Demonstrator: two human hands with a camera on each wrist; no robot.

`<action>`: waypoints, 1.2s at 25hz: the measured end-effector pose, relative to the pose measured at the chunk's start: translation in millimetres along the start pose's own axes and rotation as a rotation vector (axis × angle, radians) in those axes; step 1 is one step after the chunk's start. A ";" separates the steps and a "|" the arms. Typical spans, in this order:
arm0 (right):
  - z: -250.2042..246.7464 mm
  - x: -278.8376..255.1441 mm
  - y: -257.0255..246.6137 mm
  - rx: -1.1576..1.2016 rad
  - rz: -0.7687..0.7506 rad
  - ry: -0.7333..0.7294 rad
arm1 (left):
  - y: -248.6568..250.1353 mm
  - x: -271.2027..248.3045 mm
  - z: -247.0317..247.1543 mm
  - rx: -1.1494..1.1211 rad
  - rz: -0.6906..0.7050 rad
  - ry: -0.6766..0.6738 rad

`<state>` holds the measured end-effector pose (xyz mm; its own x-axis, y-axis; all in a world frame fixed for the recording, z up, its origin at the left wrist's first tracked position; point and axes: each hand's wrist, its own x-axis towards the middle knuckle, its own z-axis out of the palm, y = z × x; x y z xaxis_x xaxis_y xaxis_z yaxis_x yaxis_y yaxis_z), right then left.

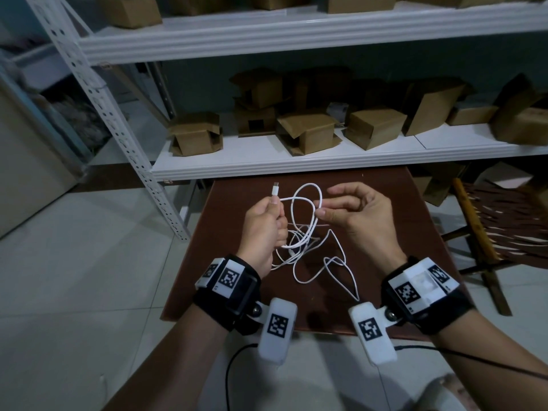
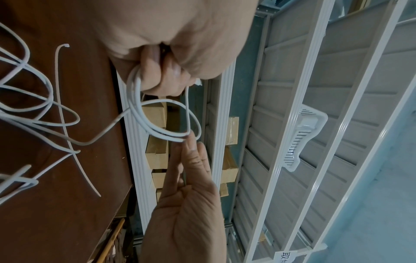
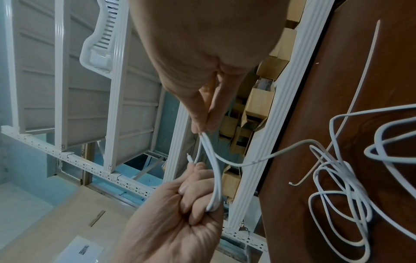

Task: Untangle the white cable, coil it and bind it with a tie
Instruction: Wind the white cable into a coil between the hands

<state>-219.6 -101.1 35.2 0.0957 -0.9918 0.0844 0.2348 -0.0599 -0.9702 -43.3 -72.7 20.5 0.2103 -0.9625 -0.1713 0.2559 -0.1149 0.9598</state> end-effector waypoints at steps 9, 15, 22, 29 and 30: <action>4.6 -2.8 -1.0 0.052 0.036 -0.037 | -0.3 -3.2 -0.5 0.053 -0.026 -0.047; 3.8 -1.5 0.0 -0.088 0.032 -0.057 | -4.9 -2.3 -0.3 0.165 0.001 -0.022; 4.3 -4.1 3.7 -0.121 0.092 -0.022 | -4.4 -6.2 5.7 0.250 0.093 0.007; 4.7 -4.1 -0.5 -0.075 0.119 -0.035 | -5.6 -0.8 -0.8 0.334 0.077 -0.032; 5.1 -4.1 -0.3 -0.078 0.116 -0.038 | -6.3 -1.0 -0.9 0.346 0.068 -0.035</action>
<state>-215.2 -96.4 36.3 0.1549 -0.9877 -0.0220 0.1438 0.0446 -0.9886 -44.3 -70.7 14.4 0.1815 -0.9780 -0.1028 -0.0933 -0.1212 0.9882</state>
